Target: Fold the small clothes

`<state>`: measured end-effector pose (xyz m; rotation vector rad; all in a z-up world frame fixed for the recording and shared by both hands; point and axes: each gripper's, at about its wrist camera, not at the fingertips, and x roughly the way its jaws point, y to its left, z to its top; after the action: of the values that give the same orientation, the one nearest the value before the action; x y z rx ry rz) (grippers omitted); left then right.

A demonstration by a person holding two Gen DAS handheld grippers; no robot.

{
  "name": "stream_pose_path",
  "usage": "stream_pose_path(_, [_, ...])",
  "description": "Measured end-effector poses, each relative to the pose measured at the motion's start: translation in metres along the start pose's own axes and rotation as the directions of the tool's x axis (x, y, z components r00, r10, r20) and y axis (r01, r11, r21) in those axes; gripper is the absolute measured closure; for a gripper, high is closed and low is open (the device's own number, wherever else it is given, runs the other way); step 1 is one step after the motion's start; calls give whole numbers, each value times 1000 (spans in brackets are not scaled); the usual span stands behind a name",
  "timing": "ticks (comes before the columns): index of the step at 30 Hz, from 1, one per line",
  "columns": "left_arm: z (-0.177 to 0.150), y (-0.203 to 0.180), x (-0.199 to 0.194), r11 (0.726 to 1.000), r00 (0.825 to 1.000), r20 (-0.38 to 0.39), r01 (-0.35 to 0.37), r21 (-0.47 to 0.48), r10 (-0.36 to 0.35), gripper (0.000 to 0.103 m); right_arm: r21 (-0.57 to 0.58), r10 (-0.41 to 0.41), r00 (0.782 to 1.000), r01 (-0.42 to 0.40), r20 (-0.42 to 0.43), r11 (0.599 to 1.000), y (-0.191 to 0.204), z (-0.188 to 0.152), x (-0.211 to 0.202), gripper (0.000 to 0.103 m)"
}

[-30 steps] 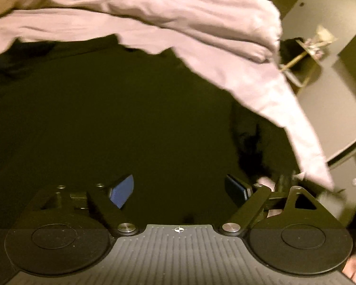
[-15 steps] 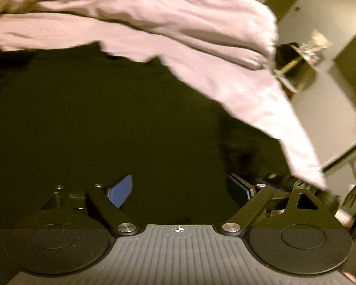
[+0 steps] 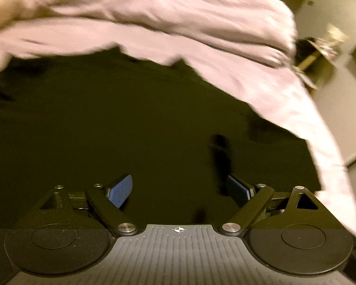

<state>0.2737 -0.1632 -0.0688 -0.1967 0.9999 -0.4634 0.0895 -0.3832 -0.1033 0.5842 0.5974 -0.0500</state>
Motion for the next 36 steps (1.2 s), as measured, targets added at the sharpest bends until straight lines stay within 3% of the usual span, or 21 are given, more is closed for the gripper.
stream_pose_path(2, [4, -9, 18, 998, 998, -28, 53, -21, -53, 17, 50, -30, 999, 29, 21, 998, -15, -2, -14, 77])
stream_pose_path(5, [12, -17, 47, 996, 993, -86, 71, -63, -76, 24, 103, -53, 998, 50, 21, 993, -37, -5, -26, 76])
stream_pose_path(10, [19, -27, 70, 997, 990, -125, 61, -37, -66, 33, 110, -66, 998, 65, 8, 992, -56, -16, -41, 76])
stream_pose_path(13, [22, -32, 77, 995, 986, -142, 78, -54, -85, 33, 116, -67, 998, 67, 1, 991, -56, -15, -37, 76])
stream_pose_path(16, [24, -36, 85, 987, 974, -175, 126, -104, -143, 42, 143, -58, 998, 60, -13, 988, -52, -12, -25, 70])
stream_pose_path(18, [23, -38, 89, 987, 973, -182, 123, -100, -140, 50, 157, -60, 998, 61, -10, 986, -52, -12, -24, 66])
stream_pose_path(22, [23, -36, 92, 994, 979, -185, 73, -82, -87, 85, 149, -56, 998, 54, 11, 987, -50, -10, -26, 66])
stream_pose_path(24, [24, -32, 91, 991, 977, -187, 91, -98, -108, 97, 149, -53, 998, 49, 21, 988, -49, -9, -26, 66])
stream_pose_path(28, [30, -27, 82, 985, 972, -182, 125, -119, -145, 97, 148, -74, 997, 70, 20, 987, -46, -5, -22, 66])
stream_pose_path(31, [43, -19, 57, 985, 978, -130, 152, -88, -162, 97, 144, -73, 997, 72, -1, 987, -39, 1, -18, 66])
stream_pose_path(36, [69, 23, 8, 997, 998, 3, 71, -37, -70, 97, 91, -41, 999, 42, -22, 995, -14, 15, -6, 66])
